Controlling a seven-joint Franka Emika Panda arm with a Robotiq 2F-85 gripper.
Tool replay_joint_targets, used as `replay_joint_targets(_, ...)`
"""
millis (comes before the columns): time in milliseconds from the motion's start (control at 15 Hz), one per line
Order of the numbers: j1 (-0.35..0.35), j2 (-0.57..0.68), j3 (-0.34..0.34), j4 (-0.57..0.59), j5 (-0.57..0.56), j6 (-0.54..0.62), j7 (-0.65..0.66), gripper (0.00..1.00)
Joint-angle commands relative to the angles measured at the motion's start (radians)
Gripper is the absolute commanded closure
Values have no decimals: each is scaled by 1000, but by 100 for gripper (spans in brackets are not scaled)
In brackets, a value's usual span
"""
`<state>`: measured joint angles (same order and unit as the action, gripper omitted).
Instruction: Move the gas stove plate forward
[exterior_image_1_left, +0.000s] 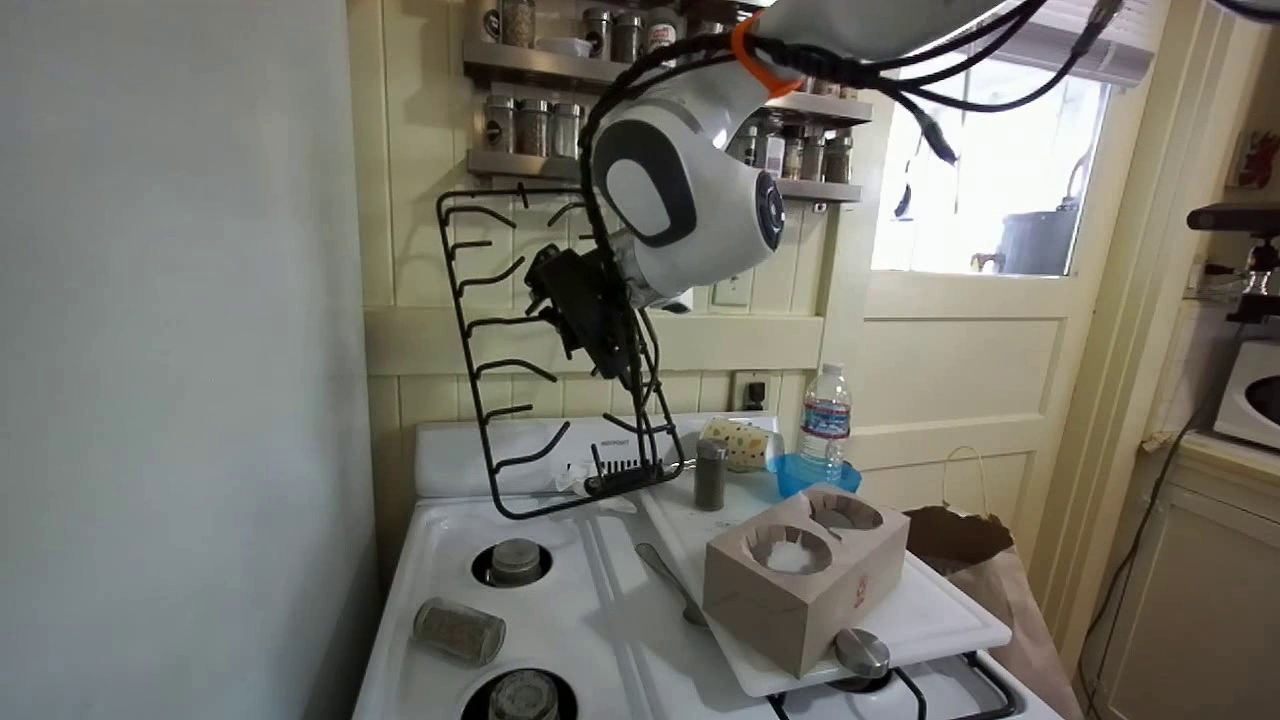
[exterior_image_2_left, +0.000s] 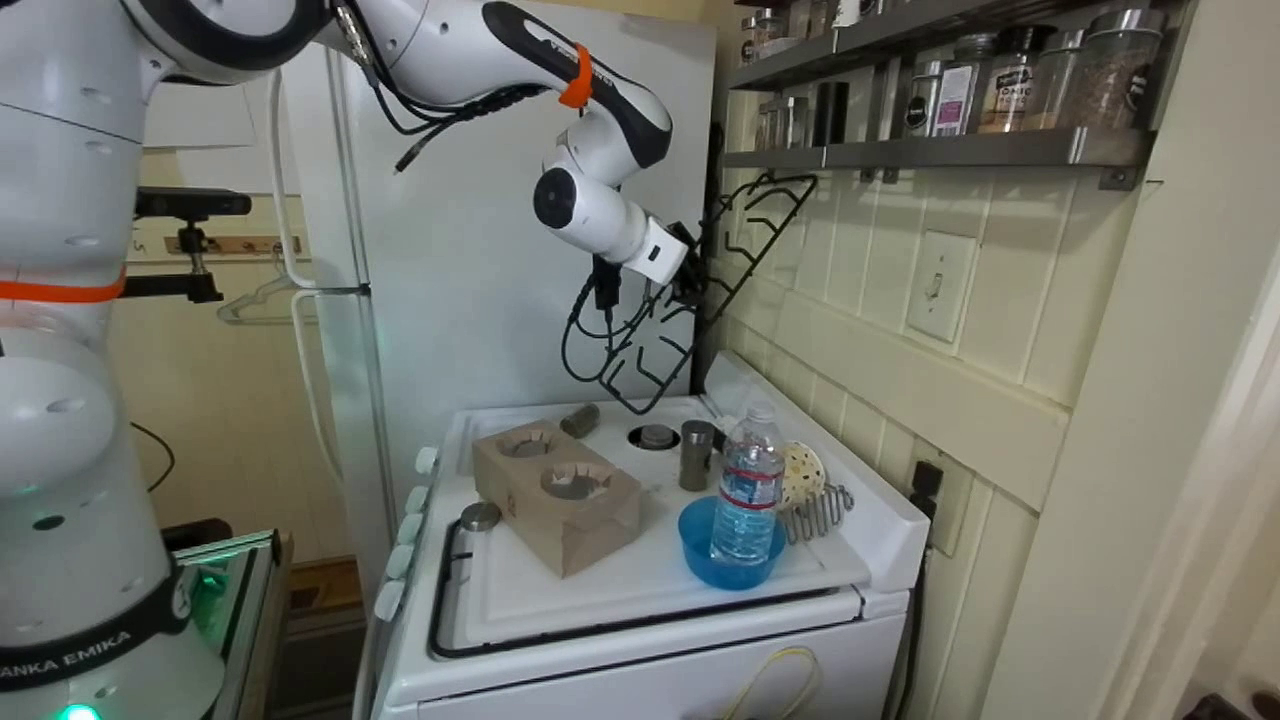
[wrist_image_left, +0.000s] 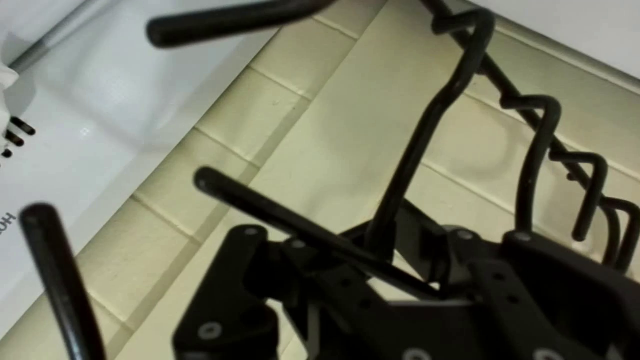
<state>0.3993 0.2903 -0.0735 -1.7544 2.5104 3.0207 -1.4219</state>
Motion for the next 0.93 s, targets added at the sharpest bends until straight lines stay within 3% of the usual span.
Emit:
replay_joint_targets(0, 157, 112, -141, 135, 0, 55, 47, 98)
replay_joint_targets(333, 301, 237, -260, 201, 0, 70, 193, 98)
replay_joint_targets(867, 413, 386, -397, 286, 0, 118, 429, 98)
